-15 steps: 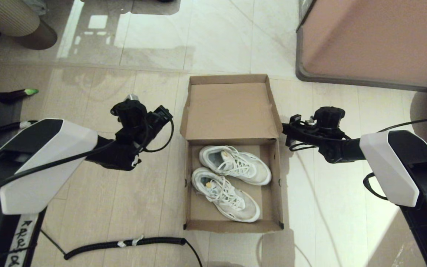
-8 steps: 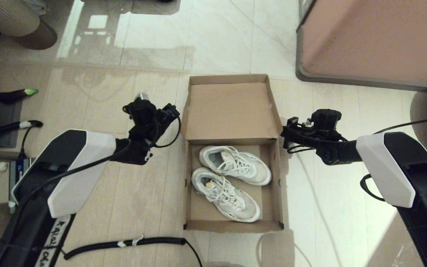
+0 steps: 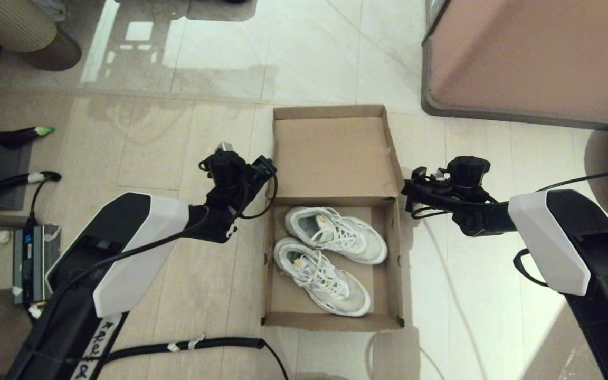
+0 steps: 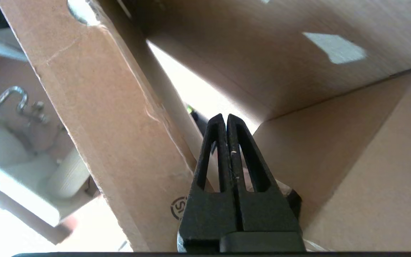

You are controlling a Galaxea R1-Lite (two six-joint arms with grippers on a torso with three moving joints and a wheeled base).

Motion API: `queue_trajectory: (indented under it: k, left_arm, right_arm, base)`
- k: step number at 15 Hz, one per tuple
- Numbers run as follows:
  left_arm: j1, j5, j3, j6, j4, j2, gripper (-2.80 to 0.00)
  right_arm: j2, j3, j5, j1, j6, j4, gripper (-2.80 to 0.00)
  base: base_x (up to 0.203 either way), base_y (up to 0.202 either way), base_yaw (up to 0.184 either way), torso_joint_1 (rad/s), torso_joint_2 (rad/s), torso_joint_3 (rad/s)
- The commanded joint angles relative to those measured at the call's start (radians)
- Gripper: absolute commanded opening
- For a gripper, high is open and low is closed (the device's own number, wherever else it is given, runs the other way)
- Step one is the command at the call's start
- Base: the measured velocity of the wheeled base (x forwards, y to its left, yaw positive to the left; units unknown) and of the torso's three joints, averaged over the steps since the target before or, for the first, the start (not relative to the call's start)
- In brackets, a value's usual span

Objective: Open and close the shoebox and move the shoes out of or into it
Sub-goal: Close the shoe box

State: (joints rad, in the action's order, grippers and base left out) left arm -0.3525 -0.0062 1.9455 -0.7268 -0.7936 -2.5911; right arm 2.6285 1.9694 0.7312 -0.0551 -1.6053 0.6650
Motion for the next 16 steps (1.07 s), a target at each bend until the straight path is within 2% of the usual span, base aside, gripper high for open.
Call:
queue_trajectory:
  k: [1, 8, 14, 16]
  left_arm:
    - [-0.013, -0.001, 0.000, -0.006, -0.003, -0.004, -2.80]
    - [-0.024, 0.000, 0.000, -0.006, -0.003, 0.016, -2.80]
    - [-0.025, 0.014, 0.000, -0.008, 0.005, 0.068, -2.80]
    - [-0.023, 0.021, -0.002, -0.008, 0.005, 0.076, -2.80]
  right_arm:
    - [0.004, 0.000, 0.027, 0.008, -0.012, 0.037, -2.80]
    - [0.030, 0.000, 0.097, 0.015, -0.110, 0.231, -2.80]
    - [0.022, -0.004, 0.107, 0.018, -0.113, 0.233, -2.80]
    - [0.009, -0.007, 0.129, 0.020, -0.114, 0.186, -2.80]
  base:
    - [0.000, 0.000, 0.000, 0.000, 0.00, 0.000]
    - [0.000, 0.000, 0.000, 0.000, 0.00, 0.000]
    - [0.000, 0.000, 0.000, 0.000, 0.00, 0.000]
    - [0.000, 0.000, 0.000, 0.000, 0.00, 0.000]
